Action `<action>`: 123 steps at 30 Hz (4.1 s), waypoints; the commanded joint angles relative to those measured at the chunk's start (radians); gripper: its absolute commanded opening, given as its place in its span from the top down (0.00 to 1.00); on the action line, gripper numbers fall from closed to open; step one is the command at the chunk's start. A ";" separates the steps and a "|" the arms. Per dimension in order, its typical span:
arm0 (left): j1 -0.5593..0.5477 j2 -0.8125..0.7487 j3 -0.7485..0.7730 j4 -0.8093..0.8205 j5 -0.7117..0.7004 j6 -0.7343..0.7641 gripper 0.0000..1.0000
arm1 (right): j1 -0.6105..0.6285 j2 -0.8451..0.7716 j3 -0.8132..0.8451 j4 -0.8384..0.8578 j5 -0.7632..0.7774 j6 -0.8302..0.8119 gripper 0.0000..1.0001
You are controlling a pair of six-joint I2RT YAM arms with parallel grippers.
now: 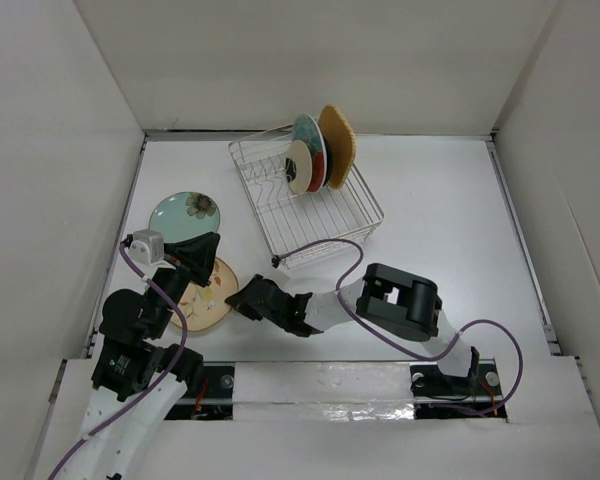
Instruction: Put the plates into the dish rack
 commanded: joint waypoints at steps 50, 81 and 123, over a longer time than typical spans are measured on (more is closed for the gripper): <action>-0.004 0.012 0.009 0.038 0.004 0.002 0.89 | -0.417 -0.030 0.761 0.025 0.559 -1.733 1.00; -0.004 0.066 0.015 0.023 -0.083 -0.018 0.89 | -0.356 -0.001 0.582 -0.217 0.530 -1.331 1.00; 0.659 0.957 0.063 0.191 -0.074 -0.536 0.54 | -0.362 -1.263 -0.455 -0.289 -0.090 -1.140 0.73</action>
